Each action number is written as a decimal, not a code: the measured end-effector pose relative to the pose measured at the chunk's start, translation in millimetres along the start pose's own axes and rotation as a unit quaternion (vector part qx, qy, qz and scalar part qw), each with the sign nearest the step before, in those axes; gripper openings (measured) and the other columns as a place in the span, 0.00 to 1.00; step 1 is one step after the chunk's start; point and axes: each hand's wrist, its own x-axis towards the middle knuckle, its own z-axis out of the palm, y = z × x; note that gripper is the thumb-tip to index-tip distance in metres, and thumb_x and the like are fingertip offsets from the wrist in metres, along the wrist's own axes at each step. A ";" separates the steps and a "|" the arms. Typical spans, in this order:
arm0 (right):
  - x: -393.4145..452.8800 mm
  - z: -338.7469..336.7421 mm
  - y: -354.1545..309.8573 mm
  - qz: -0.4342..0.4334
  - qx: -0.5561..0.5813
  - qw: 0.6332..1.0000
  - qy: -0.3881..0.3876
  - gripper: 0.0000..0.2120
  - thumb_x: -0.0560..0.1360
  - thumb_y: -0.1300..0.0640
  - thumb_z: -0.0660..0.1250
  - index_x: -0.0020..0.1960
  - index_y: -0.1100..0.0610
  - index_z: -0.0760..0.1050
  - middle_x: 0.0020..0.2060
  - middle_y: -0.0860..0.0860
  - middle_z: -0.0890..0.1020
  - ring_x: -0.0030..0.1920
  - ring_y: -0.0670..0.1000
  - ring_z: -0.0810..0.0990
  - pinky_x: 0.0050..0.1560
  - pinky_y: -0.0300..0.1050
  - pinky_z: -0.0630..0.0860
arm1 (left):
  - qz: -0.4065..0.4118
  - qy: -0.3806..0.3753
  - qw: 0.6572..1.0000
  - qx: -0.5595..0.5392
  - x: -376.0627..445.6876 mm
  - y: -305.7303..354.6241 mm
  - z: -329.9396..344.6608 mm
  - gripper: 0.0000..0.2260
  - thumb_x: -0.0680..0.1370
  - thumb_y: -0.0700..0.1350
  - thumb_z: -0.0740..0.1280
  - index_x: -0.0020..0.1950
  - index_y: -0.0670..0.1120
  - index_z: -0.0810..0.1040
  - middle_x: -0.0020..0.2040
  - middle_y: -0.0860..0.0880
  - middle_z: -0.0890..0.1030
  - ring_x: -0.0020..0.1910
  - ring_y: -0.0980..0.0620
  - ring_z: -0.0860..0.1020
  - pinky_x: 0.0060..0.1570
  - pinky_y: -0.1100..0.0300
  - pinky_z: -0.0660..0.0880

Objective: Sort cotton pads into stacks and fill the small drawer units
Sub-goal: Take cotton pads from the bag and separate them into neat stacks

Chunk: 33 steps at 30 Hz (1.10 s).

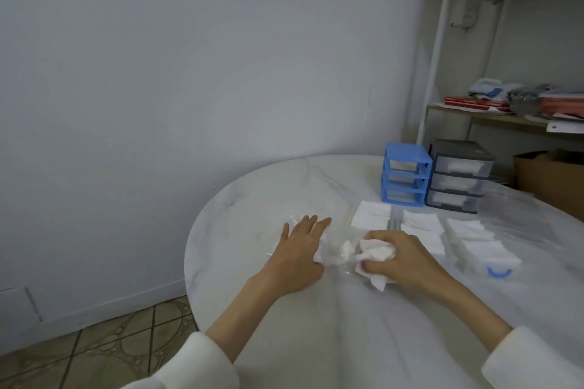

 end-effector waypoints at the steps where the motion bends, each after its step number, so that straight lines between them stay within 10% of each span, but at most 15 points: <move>1: -1.3 -3.8 -0.3 0.007 0.018 1.000 -0.002 0.06 0.67 0.62 0.73 0.40 0.53 0.80 0.33 0.45 0.81 0.31 0.34 0.76 0.31 0.28 0.68 | -0.003 0.000 1.000 0.013 1.0 3.2 -0.8 0.33 0.75 0.35 0.58 0.77 0.48 0.48 0.78 0.48 0.49 0.77 0.52 0.45 0.73 0.53 0.38; 7: -10.8 -28.8 11.4 0.018 0.101 0.995 0.000 0.03 0.63 0.57 0.72 0.35 0.52 0.79 0.35 0.50 0.82 0.34 0.44 0.78 0.32 0.36 0.71 | -0.017 0.035 0.998 0.041 11.7 22.9 -4.1 0.36 0.74 0.30 0.55 0.77 0.46 0.44 0.78 0.48 0.50 0.77 0.51 0.47 0.73 0.52 0.38; 12: -17.1 -47.1 23.2 0.025 0.156 0.987 -0.010 0.08 0.63 0.55 0.69 0.40 0.57 0.77 0.30 0.52 0.78 0.31 0.49 0.75 0.29 0.34 0.67 | 0.040 0.157 0.985 -0.056 23.6 44.8 -7.9 0.33 0.69 0.26 0.53 0.72 0.47 0.64 0.70 0.50 0.67 0.69 0.53 0.63 0.73 0.59 0.47; 19: -12.6 -64.5 36.7 0.016 0.210 0.977 0.032 0.12 0.63 0.56 0.67 0.46 0.47 0.75 0.35 0.35 0.81 0.37 0.34 0.78 0.47 0.36 0.74 | 0.059 0.110 0.966 -0.227 55.5 81.4 13.2 0.17 0.77 0.33 0.57 0.63 0.45 0.74 0.60 0.48 0.77 0.59 0.54 0.74 0.54 0.72 0.66; 24: -7.4 -70.5 41.5 -0.001 0.243 0.969 0.042 0.12 0.67 0.47 0.67 0.50 0.50 0.76 0.44 0.42 0.82 0.45 0.39 0.80 0.47 0.31 0.77 | 0.028 0.075 0.926 -0.368 73.8 102.4 21.1 0.11 0.80 0.40 0.60 0.62 0.44 0.74 0.53 0.49 0.78 0.49 0.55 0.76 0.45 0.73 0.71; 33: 15.2 -48.9 44.1 -0.001 0.184 0.976 0.116 0.11 0.70 0.62 0.72 0.48 0.53 0.74 0.41 0.48 0.79 0.41 0.46 0.77 0.40 0.35 0.73 | -0.016 0.206 0.845 -0.494 93.6 103.6 32.2 0.06 0.76 0.37 0.66 0.51 0.45 0.79 0.38 0.50 0.83 0.38 0.53 0.82 0.38 0.65 0.78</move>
